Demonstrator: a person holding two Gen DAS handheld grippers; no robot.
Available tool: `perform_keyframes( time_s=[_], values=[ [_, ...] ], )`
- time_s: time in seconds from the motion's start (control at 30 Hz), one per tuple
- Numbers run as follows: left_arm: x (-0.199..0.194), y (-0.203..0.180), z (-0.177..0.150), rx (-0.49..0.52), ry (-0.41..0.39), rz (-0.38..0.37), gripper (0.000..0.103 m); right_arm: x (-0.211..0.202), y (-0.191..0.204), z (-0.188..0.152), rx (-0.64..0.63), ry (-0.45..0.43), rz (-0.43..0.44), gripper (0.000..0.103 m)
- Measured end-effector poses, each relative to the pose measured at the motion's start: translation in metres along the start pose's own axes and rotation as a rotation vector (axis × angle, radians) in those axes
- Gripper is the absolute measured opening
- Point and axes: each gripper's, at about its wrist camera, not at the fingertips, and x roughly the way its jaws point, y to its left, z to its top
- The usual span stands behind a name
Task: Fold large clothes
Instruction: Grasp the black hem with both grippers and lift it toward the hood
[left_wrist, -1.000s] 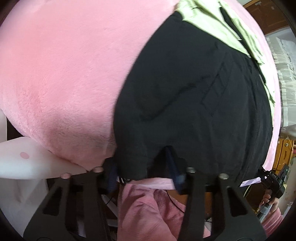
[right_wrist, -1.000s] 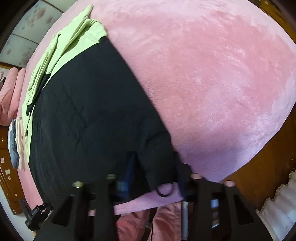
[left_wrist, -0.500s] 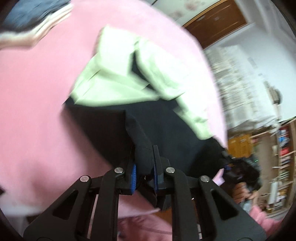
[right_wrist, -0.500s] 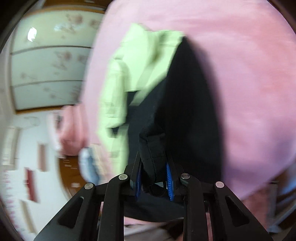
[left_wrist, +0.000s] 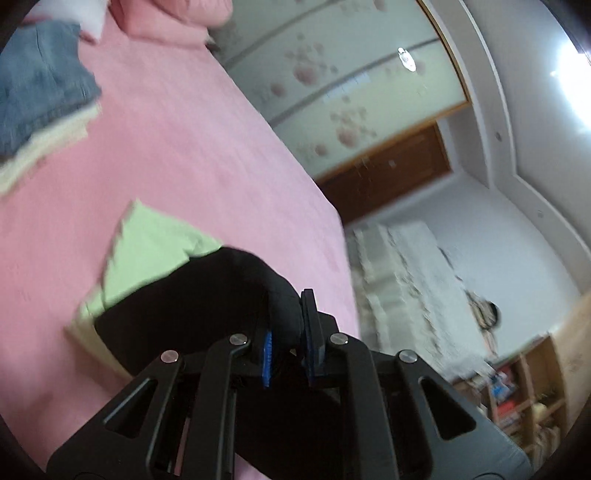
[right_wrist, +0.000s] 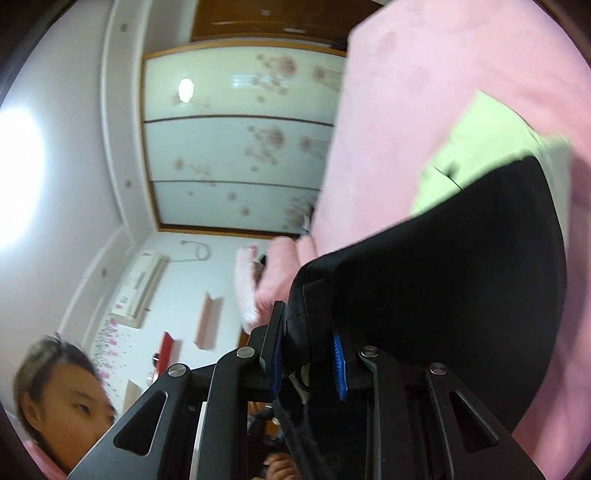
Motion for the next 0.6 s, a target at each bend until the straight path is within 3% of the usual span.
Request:
perform_keyframes(
  time_s=[0.13, 0.23, 0.33, 0.43, 0.6],
  values=[
    [0.014, 0.002, 0.036, 0.026, -0.085, 0.096, 0.010, 0.011, 0.008, 0.051, -0.036, -0.071, -0.013, 0.021],
    [0.040, 0.002, 0.056, 0.056, -0.100, 0.217, 0.010, 0.021, -0.001, 0.087, -0.044, -0.121, -0.051, 0.021],
    [0.070, 0.010, 0.068, 0.063, -0.083, 0.349, 0.010, 0.023, -0.029, 0.125, -0.013, -0.175, -0.157, 0.021],
    [0.102, 0.028, 0.070, 0.087, -0.071, 0.399, 0.010, 0.036, -0.068, 0.155, 0.044, -0.200, -0.259, 0.021],
    [0.179, 0.055, 0.069, 0.182, 0.013, 0.519, 0.010, 0.076, -0.130, 0.186, 0.136, -0.190, -0.385, 0.021]
  ],
)
